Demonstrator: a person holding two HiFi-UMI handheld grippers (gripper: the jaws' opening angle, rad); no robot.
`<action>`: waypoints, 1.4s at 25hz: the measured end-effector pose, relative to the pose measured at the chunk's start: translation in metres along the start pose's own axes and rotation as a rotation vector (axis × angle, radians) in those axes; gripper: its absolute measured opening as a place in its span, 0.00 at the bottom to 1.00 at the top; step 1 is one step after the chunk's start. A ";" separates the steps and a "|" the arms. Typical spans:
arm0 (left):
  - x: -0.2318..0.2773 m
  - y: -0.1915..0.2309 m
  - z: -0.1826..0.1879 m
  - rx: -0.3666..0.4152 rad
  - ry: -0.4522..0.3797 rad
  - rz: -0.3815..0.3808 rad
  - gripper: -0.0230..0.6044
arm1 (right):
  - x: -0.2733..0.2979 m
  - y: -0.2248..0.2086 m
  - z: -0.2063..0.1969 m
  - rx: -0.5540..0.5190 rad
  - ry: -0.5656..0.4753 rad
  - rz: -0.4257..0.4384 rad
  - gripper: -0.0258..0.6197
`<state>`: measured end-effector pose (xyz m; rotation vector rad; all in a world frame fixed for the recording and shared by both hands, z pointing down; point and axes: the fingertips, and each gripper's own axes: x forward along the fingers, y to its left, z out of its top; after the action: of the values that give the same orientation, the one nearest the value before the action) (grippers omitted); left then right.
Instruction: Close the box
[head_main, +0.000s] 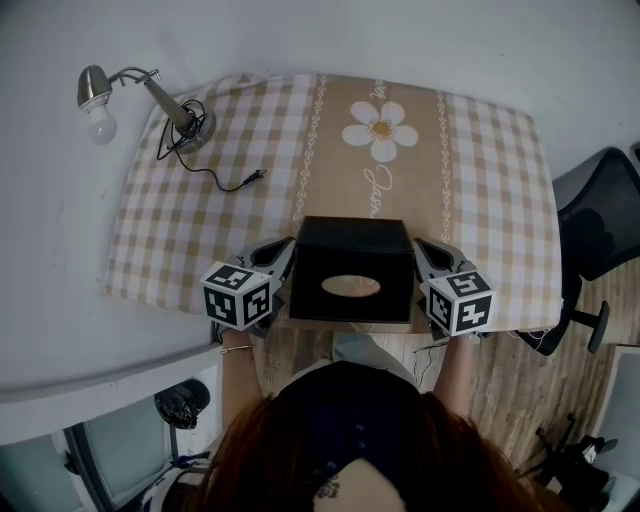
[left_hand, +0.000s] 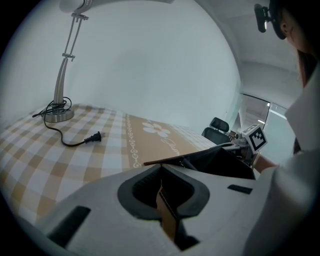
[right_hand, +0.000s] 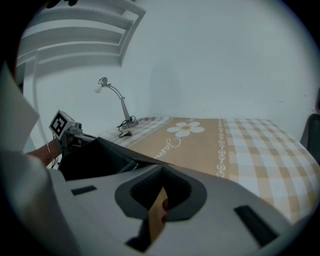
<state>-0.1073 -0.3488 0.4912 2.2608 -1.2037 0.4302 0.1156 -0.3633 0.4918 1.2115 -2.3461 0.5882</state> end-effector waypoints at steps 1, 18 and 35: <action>0.001 0.001 0.000 -0.006 0.003 -0.004 0.08 | 0.001 0.000 0.000 0.001 0.002 0.005 0.07; 0.023 0.010 -0.002 -0.038 0.051 -0.046 0.08 | 0.020 -0.005 -0.004 0.025 0.057 0.049 0.07; 0.025 0.014 0.014 0.005 0.051 -0.042 0.08 | 0.025 -0.008 0.010 -0.025 0.046 0.050 0.07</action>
<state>-0.1051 -0.3800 0.4973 2.2613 -1.1289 0.4722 0.1077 -0.3896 0.4992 1.1199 -2.3443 0.5954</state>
